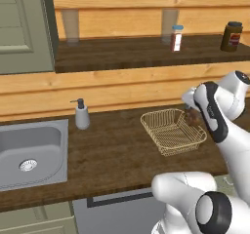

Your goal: Open the cabinet, pick up the bread from the cabinet and place it in the basket. Then move the basket to the dining counter.

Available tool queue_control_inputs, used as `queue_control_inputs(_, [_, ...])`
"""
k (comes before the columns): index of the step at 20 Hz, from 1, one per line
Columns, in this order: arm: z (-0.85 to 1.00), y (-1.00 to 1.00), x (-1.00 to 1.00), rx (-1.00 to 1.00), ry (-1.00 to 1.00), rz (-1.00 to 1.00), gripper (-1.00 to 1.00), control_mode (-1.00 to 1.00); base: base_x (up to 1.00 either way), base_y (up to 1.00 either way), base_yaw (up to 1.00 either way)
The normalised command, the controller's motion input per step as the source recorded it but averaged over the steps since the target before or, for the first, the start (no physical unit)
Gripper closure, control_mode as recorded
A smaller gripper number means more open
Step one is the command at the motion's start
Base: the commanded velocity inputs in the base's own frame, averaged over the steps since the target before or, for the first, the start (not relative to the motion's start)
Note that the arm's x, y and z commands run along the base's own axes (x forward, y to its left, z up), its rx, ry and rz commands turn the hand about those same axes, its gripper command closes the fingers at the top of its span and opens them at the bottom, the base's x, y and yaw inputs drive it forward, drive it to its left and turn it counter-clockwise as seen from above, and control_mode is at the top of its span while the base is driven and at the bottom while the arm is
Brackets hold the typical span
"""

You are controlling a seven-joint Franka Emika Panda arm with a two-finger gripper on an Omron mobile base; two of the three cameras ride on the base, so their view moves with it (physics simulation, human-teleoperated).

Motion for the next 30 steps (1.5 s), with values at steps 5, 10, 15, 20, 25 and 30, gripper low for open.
queue_control_inputs(5, [-0.8, 0.0, 0.56, -0.01, 0.07, 0.0, 1.0, -1.0, 0.0, 0.0, 0.0])
queue_control_inputs(10, [-0.73, 0.0, 0.52, -0.01, 0.03, 0.0, 1.0, -1.0, 0.0, 0.0, 0.0])
queue_control_inputs(15, [-0.49, 0.0, 0.33, 0.0, 0.0, 0.0, 1.0, -1.0, 0.0, 0.0, 0.0])
queue_control_inputs(20, [-0.3, 0.0, 0.13, 0.0, 0.0, 0.0, -1.0, -1.0, 0.0, 0.0, 0.0])
queue_control_inputs(25, [0.05, 0.0, 0.18, 0.0, 0.0, 0.0, -1.0, -1.0, 0.0, 0.0, 0.0])
queue_control_inputs(30, [0.12, 0.0, 0.15, 0.0, 0.02, 0.0, -1.0, -1.0, 0.0, 0.0, 0.0])
